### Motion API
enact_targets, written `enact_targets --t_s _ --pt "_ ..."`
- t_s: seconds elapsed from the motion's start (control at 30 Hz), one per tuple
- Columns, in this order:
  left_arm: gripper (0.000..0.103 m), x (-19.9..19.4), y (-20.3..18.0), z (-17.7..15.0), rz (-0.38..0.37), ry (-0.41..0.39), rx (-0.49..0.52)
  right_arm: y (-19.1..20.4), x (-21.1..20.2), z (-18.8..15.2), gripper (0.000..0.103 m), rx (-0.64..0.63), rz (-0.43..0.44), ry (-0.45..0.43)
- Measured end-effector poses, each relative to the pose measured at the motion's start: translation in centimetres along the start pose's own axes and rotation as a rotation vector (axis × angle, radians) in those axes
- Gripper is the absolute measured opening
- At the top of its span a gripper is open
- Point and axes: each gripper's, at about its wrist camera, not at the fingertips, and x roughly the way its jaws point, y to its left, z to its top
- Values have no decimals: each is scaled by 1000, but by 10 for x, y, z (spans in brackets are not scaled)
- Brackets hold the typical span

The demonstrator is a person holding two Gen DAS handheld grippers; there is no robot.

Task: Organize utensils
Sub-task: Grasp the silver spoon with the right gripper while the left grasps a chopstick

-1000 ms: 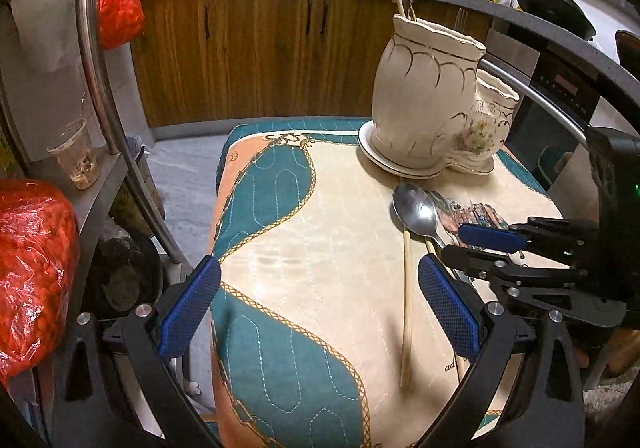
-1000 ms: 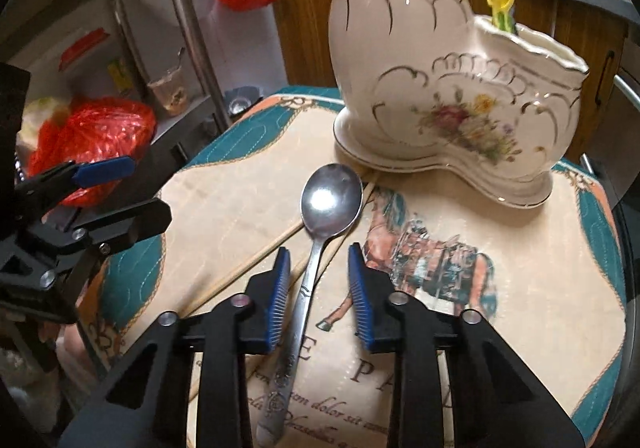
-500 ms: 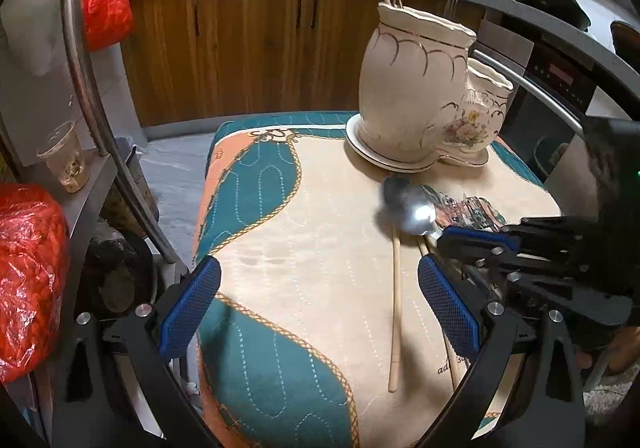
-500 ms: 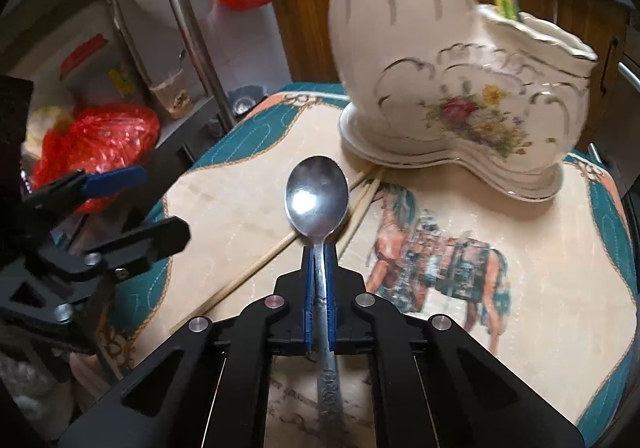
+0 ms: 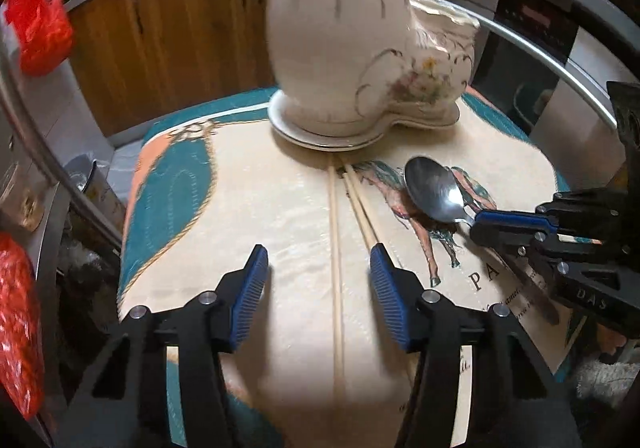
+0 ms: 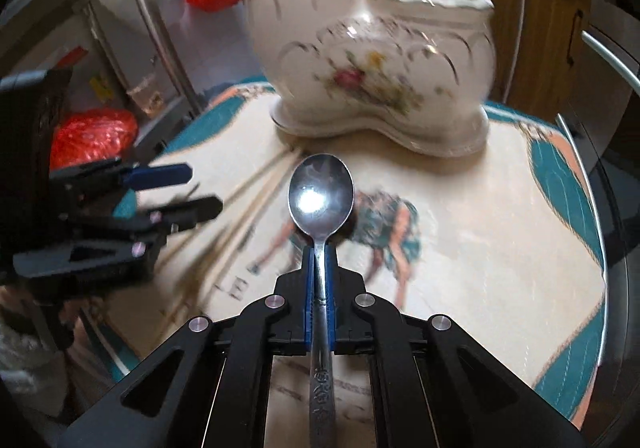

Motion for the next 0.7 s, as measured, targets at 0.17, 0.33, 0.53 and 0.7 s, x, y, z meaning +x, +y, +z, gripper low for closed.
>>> enact_targets --t_s 0.17,0.33,0.53,0.7 --pt "32 17 -9 6 13 33 29 1 5 1 11 -20 -17 32" --pt "32 22 -14 13 29 41 53 13 9 3 26 -92 -38 37" --pt "5 25 -27 17 42 59 98 16 11 3 7 -108 -36 21" --pt "5 17 -23 9 30 44 78 9 7 2 6 -83 -11 6"
